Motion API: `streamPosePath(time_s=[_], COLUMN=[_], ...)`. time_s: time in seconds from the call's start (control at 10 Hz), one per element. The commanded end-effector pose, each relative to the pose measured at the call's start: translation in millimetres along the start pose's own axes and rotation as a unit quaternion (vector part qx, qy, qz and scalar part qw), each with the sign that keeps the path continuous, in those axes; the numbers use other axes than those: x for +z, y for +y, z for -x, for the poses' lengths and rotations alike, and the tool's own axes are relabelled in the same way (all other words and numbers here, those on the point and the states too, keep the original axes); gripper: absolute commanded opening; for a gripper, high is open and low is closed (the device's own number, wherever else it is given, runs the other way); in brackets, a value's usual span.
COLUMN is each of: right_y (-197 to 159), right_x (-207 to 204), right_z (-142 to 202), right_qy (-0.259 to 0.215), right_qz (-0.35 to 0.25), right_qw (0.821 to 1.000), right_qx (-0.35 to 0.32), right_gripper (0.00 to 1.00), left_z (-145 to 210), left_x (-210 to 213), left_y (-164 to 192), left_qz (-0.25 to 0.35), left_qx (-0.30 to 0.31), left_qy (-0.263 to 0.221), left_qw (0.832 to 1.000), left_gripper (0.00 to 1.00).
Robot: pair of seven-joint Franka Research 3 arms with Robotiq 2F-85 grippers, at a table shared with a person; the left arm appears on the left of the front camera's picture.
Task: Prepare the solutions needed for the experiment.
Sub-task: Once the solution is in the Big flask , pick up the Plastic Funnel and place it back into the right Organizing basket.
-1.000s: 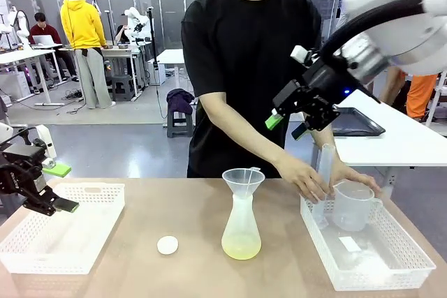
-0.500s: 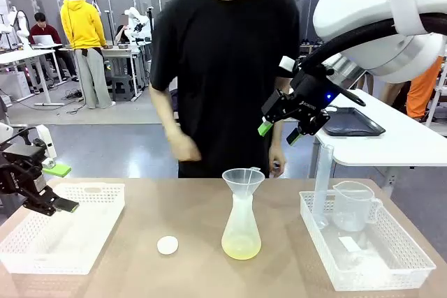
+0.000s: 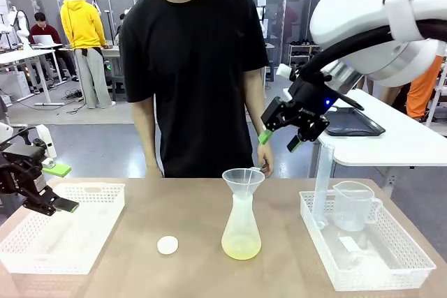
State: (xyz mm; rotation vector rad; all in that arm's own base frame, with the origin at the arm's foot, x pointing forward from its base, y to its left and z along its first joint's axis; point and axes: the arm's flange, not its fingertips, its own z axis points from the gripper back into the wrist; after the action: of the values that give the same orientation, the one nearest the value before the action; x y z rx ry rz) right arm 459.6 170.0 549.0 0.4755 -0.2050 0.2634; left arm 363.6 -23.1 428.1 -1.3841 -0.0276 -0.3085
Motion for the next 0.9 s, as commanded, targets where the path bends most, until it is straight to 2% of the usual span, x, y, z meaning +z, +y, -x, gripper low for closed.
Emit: streamPosePath(time_s=[0.0, 0.3, 0.8], right_y=[-1.1, -7.3, -7.4], right_x=[-15.4, -47.8, -76.2], right_z=[-9.7, -18.9, -30.6], right_qy=[0.033, 0.08, 0.103], right_qz=[0.023, 0.024, 0.018], right_qw=[0.999, 0.996, 0.994], right_qx=[0.0, 0.018, 0.023], right_gripper=[0.86, 0.86, 0.86], left_z=[0.9, 0.9, 0.9], left_x=[-1.2, -1.2, -1.2], left_y=[-1.9, -1.9, -1.9], left_qz=[0.01, 0.01, 0.01], left_qx=[-0.004, -0.004, -0.004], left_qy=[-0.002, -0.002, -0.002], left_qw=[1.0, 1.0, 1.0], left_gripper=[1.0, 1.0, 1.0])
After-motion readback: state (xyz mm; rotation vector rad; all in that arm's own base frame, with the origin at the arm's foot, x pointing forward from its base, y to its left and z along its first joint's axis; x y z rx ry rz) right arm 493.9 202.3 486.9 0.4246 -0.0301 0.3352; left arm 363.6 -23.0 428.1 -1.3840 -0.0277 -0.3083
